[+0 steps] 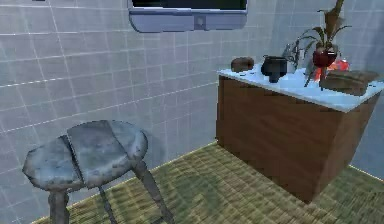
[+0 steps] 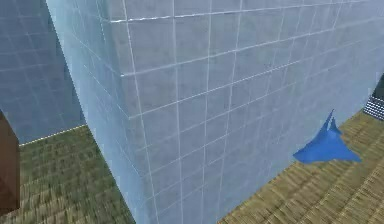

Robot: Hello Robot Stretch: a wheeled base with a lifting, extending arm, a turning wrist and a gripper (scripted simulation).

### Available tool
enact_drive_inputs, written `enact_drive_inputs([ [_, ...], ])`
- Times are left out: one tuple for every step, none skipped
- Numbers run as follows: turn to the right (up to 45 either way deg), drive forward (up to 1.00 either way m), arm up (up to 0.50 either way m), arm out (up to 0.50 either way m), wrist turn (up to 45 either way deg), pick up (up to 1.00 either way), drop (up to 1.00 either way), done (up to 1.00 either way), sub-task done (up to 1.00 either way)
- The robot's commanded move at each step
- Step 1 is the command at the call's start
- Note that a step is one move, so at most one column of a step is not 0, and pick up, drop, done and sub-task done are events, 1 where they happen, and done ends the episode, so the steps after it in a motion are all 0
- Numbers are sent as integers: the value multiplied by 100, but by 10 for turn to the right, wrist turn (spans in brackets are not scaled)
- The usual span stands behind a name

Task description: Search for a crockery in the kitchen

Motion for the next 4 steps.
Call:
enact_drive_inputs([
  [330, 0, 0, 0, 0, 0, 0, 0, 0],
  [0, 45, 0, 0, 0, 0, 0, 0, 0],
  [240, 0, 0, 0, 0, 0, 0, 0, 0],
  [0, 85, 0, 0, 0, 0, 0, 0, 0],
])
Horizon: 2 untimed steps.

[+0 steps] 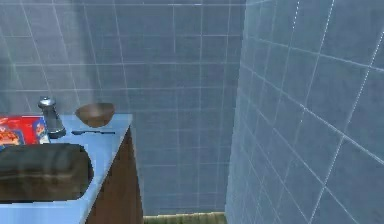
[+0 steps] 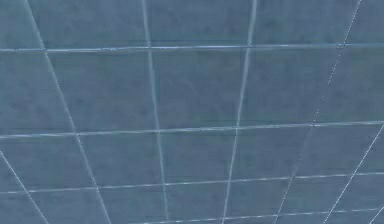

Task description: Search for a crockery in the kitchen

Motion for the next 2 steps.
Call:
enact_drive_inputs([
  [-240, 0, 0, 0, 0, 0, 0, 0, 0],
  [0, 0, 0, 0, 0, 0, 0, 100, 0],
])
